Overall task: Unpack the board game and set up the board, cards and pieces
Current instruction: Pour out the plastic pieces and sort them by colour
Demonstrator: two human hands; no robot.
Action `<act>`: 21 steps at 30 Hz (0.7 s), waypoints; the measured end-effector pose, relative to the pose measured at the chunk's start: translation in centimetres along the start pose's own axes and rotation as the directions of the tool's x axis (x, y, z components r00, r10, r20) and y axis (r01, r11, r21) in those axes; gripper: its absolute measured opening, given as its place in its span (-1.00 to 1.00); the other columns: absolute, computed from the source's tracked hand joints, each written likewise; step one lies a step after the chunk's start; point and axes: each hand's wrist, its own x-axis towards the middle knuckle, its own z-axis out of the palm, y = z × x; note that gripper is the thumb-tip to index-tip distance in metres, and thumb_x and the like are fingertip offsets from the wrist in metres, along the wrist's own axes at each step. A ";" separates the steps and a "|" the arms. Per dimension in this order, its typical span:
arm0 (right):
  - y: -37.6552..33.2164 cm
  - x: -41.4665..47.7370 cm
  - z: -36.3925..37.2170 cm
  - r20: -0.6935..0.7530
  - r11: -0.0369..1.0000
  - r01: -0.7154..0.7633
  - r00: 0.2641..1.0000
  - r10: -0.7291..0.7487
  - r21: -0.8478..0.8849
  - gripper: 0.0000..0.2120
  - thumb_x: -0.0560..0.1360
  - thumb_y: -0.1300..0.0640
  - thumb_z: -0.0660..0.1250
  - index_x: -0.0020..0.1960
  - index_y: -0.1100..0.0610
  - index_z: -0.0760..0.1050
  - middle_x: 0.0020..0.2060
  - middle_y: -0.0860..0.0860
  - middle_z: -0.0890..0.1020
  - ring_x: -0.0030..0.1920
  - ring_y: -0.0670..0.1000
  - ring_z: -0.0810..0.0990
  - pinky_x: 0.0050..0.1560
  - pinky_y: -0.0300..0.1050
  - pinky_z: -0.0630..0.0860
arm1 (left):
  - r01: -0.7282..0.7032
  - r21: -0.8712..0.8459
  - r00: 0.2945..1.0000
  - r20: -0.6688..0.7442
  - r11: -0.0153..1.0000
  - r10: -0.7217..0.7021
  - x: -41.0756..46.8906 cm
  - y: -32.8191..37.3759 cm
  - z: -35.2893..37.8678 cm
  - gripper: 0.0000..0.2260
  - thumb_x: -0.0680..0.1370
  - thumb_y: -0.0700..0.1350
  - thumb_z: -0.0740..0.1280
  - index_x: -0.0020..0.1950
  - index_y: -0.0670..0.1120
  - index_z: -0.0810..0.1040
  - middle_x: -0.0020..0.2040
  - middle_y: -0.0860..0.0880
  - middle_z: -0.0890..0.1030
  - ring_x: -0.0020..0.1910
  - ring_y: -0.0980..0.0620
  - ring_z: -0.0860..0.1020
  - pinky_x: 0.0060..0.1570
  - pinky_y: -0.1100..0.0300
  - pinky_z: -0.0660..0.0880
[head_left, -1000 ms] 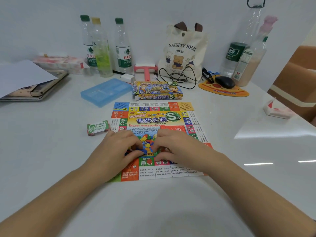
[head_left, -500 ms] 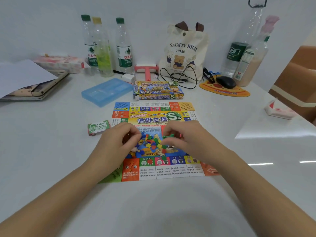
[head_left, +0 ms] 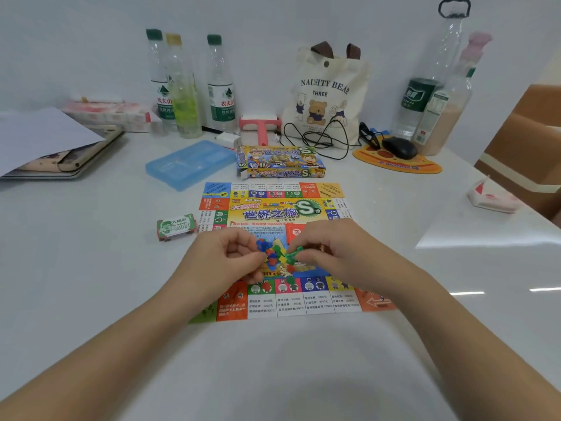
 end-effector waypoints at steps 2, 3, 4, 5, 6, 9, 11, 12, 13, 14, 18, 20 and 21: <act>0.0 -0.2 -0.4 -0.005 0.999 -0.034 0.999 0.034 0.013 -0.90 0.51 0.16 0.39 0.02 0.09 0.63 -0.30 -0.28 0.53 -0.25 -0.35 0.51 -0.23 -0.49 0.36 | -0.023 0.051 1.000 0.001 0.998 0.023 -0.1 0.1 0.2 -0.92 0.47 -0.31 0.40 -0.16 -0.17 0.54 -0.35 -0.12 0.66 -0.37 -0.06 0.65 -0.29 0.11 0.59; 0.0 -0.4 -0.6 -0.019 0.999 -0.045 0.999 0.045 0.027 -0.92 0.49 0.16 0.42 -0.01 0.09 0.63 -0.33 -0.26 0.53 -0.27 -0.33 0.51 -0.26 -0.48 0.36 | -0.035 0.070 0.999 0.002 0.997 0.035 -0.2 0.2 0.4 -0.92 0.47 -0.31 0.39 -0.16 -0.17 0.53 -0.34 -0.13 0.67 -0.36 -0.08 0.66 -0.27 0.09 0.60; 0.1 -0.6 -0.9 -0.031 0.998 -0.052 0.998 0.053 0.037 -0.93 0.47 0.15 0.44 -0.04 0.09 0.63 -0.35 -0.24 0.54 -0.28 -0.30 0.52 -0.27 -0.47 0.36 | -0.047 0.087 0.999 0.004 0.995 0.047 -0.2 0.3 0.5 -0.91 0.48 -0.31 0.38 -0.16 -0.16 0.52 -0.32 -0.13 0.67 -0.35 -0.08 0.67 -0.27 0.07 0.61; 0.1 -0.8 -1.1 -0.034 0.998 -0.054 0.998 0.055 0.034 -0.93 0.47 0.15 0.45 -0.05 0.09 0.65 -0.35 -0.23 0.56 -0.28 -0.28 0.52 -0.27 -0.46 0.36 | -0.058 0.104 0.998 0.007 0.993 0.058 -0.4 0.4 0.7 -0.91 0.49 -0.30 0.37 -0.16 -0.16 0.51 -0.30 -0.13 0.68 -0.35 -0.08 0.67 -0.26 0.07 0.62; 0.2 -1.1 -1.3 -0.030 0.999 -0.047 0.998 0.048 0.018 -0.93 0.48 0.14 0.44 -0.05 0.07 0.66 -0.32 -0.24 0.58 -0.27 -0.27 0.52 -0.26 -0.46 0.36 | -0.070 0.119 0.998 0.012 0.990 0.069 -0.5 0.5 0.9 -0.92 0.49 -0.29 0.37 -0.15 -0.15 0.51 -0.28 -0.13 0.68 -0.35 -0.06 0.67 -0.26 0.09 0.62; 0.4 -1.9 -2.0 0.010 0.999 -0.018 1.000 0.018 -0.038 -0.85 0.55 0.14 0.34 0.06 0.04 0.65 -0.18 -0.23 0.60 -0.14 -0.26 0.55 -0.14 -0.47 0.39 | -0.102 0.157 0.995 0.039 0.982 0.097 -0.8 0.7 1.3 -0.92 0.50 -0.27 0.36 -0.15 -0.12 0.51 -0.26 -0.09 0.68 -0.35 -0.02 0.67 -0.28 0.15 0.61; 0.6 -2.7 -2.6 0.035 0.997 -0.025 0.999 0.027 -0.073 -0.82 0.57 0.12 0.30 0.11 0.01 0.64 -0.13 -0.20 0.62 -0.11 -0.22 0.56 -0.10 -0.44 0.41 | -0.122 0.171 0.991 0.068 0.978 0.112 -1.0 0.8 1.9 -0.90 0.52 -0.27 0.35 -0.16 -0.11 0.53 -0.29 -0.08 0.68 -0.36 -0.02 0.66 -0.29 0.17 0.60; 0.7 -3.1 -2.9 0.038 0.996 -0.031 0.999 0.034 -0.079 -0.82 0.56 0.11 0.31 0.11 0.01 0.64 -0.14 -0.22 0.61 -0.13 -0.23 0.56 -0.12 -0.45 0.40 | -0.131 0.171 0.990 0.079 0.977 0.119 -1.1 0.9 2.2 -0.90 0.53 -0.27 0.34 -0.16 -0.10 0.53 -0.30 -0.07 0.67 -0.36 -0.03 0.66 -0.28 0.14 0.60; 0.8 -3.6 -3.3 0.029 0.996 -0.040 0.999 0.042 -0.074 -0.83 0.54 0.10 0.35 0.09 0.00 0.66 -0.18 -0.27 0.60 -0.15 -0.25 0.56 -0.15 -0.46 0.39 | -0.147 0.177 0.987 0.084 0.973 0.134 -1.2 0.9 2.5 -0.89 0.53 -0.27 0.33 -0.15 -0.09 0.54 -0.30 -0.07 0.67 -0.36 -0.02 0.66 -0.27 0.11 0.61; 0.8 -4.0 -3.6 0.013 0.997 -0.055 0.998 0.056 -0.061 -0.86 0.51 0.09 0.39 0.04 0.00 0.67 -0.22 -0.30 0.59 -0.18 -0.26 0.57 -0.19 -0.46 0.38 | -0.176 0.199 0.983 0.090 0.964 0.161 -1.3 1.1 2.9 -0.89 0.54 -0.25 0.33 -0.15 -0.07 0.55 -0.31 -0.05 0.67 -0.37 -0.01 0.66 -0.25 0.10 0.61; 1.4 -5.4 -5.1 -0.015 0.990 -0.139 0.990 0.139 -0.011 -0.95 0.41 0.10 0.50 -0.14 -0.02 0.68 -0.29 -0.19 0.67 -0.25 -0.21 0.60 -0.28 -0.44 0.40 | -0.283 0.295 0.958 0.139 0.913 0.252 -1.4 1.8 4.8 -0.92 0.53 -0.17 0.35 -0.15 -0.03 0.57 -0.39 0.08 0.59 -0.45 0.15 0.59 -0.36 0.35 0.46; 1.8 -6.0 -5.7 0.021 0.986 -0.156 0.987 0.158 -0.066 -0.95 0.43 0.08 0.47 -0.11 -0.03 0.67 -0.26 -0.21 0.66 -0.22 -0.25 0.59 -0.25 -0.43 0.41 | -0.323 0.340 0.946 0.150 0.883 0.288 -1.3 2.0 6.1 -0.94 0.50 -0.14 0.39 -0.18 -0.04 0.59 -0.44 0.19 0.52 -0.48 0.24 0.48 -0.40 0.45 0.33; 2.0 -6.3 -5.9 0.050 0.980 -0.171 0.983 0.177 -0.100 -0.94 0.45 0.07 0.45 -0.09 -0.05 0.67 -0.25 -0.24 0.65 -0.19 -0.27 0.57 -0.22 -0.42 0.41 | -0.333 0.359 0.942 0.157 0.872 0.296 -1.3 2.0 6.7 -0.93 0.49 -0.13 0.40 -0.20 -0.04 0.60 -0.46 0.24 0.50 -0.47 0.26 0.44 -0.40 0.46 0.30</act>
